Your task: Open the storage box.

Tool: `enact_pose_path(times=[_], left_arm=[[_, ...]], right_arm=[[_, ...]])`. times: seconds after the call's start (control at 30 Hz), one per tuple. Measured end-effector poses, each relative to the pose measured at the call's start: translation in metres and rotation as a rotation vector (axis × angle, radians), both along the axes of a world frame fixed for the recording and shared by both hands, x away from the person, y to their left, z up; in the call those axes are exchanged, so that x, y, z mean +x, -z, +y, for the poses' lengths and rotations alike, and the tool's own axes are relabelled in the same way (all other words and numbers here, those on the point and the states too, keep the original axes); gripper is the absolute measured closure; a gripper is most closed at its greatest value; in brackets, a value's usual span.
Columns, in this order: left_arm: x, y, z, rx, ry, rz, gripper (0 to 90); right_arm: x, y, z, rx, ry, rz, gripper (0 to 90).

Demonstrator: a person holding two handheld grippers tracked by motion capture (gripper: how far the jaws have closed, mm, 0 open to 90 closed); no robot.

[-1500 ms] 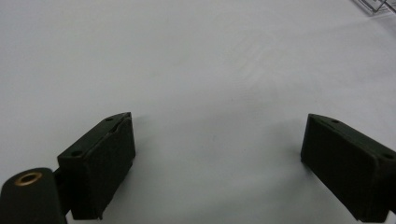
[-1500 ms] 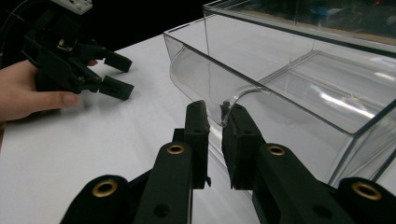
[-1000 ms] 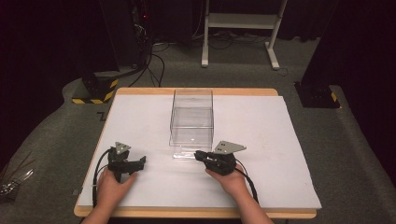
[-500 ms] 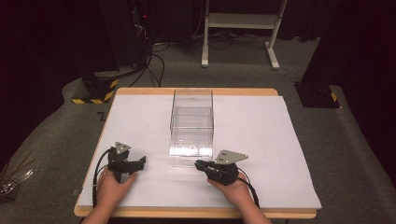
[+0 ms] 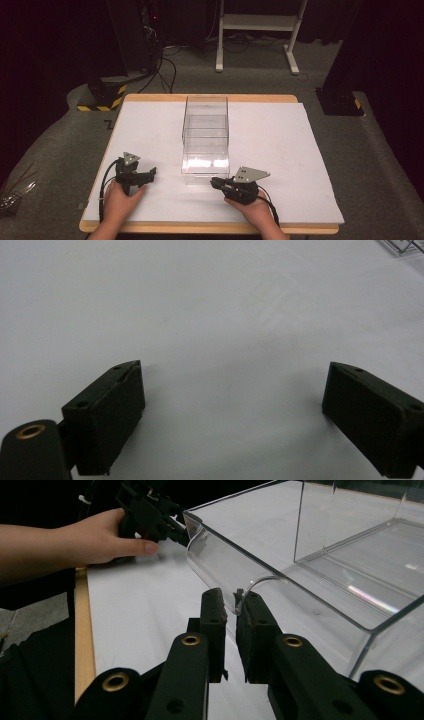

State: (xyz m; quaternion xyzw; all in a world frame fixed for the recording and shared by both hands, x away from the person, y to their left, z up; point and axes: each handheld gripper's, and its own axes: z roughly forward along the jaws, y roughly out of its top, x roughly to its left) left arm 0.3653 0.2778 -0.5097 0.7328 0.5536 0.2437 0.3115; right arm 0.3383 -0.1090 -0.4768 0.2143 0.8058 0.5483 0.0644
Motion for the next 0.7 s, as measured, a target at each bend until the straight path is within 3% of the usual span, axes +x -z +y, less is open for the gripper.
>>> enact_pose_path(times=[0.53, 0.7], left_arm=[[0.0, 0.0, 0.0, 0.0, 0.0, 0.0, 10.3], [0.0, 0.0, 0.0, 0.0, 0.0, 0.0, 10.3]], right_arm=[[-0.0078, -0.0006, -0.0022, -0.007, -0.026, -0.001, 82.2], [-0.009, -0.0043, -0.0026, -0.025, -0.028, -0.013, 77.3]])
